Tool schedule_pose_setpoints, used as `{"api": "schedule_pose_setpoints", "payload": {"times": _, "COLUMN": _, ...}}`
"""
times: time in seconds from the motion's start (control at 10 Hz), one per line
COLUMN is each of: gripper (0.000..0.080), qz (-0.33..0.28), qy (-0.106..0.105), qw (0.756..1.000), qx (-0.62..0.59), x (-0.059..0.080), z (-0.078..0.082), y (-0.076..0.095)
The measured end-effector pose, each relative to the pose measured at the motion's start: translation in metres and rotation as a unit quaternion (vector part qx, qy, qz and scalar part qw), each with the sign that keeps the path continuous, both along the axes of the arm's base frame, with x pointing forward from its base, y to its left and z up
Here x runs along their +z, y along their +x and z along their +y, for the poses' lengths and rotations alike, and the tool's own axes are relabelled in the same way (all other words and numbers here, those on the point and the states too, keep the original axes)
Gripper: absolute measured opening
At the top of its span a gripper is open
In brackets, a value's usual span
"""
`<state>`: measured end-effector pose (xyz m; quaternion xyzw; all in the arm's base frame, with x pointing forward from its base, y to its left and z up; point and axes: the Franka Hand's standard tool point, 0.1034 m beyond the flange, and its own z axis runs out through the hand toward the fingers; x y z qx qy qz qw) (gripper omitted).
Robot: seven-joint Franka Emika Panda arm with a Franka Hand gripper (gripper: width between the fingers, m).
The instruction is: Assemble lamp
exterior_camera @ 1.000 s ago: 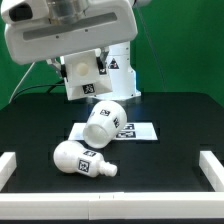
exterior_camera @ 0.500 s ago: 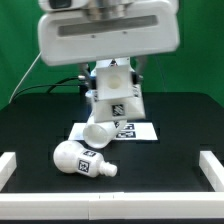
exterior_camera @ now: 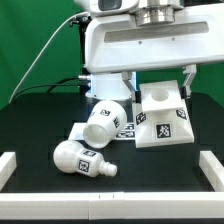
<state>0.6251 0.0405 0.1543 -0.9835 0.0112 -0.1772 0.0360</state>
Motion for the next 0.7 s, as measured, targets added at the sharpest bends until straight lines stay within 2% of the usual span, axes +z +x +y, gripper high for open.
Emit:
{"api": "schedule_pose_setpoints", "payload": {"times": 0.2, "gripper": 0.0532, "qz": -0.039, "qy": -0.001, "qw": 0.999, "qx": -0.008, "x": -0.006, "z": 0.004, "y": -0.002}}
{"api": "schedule_pose_setpoints", "payload": {"times": 0.3, "gripper": 0.0532, "qz": -0.038, "qy": 0.001, "qw": 0.999, "qx": -0.004, "x": -0.024, "z": 0.023, "y": -0.012}}
{"api": "schedule_pose_setpoints", "payload": {"times": 0.4, "gripper": 0.0532, "qz": -0.033, "qy": -0.004, "qw": 0.999, "qx": 0.005, "x": -0.037, "z": 0.031, "y": -0.014}}
{"api": "schedule_pose_setpoints", "payload": {"times": 0.7, "gripper": 0.0532, "qz": -0.036, "qy": -0.006, "qw": 0.999, "qx": 0.009, "x": -0.068, "z": 0.040, "y": -0.001}}
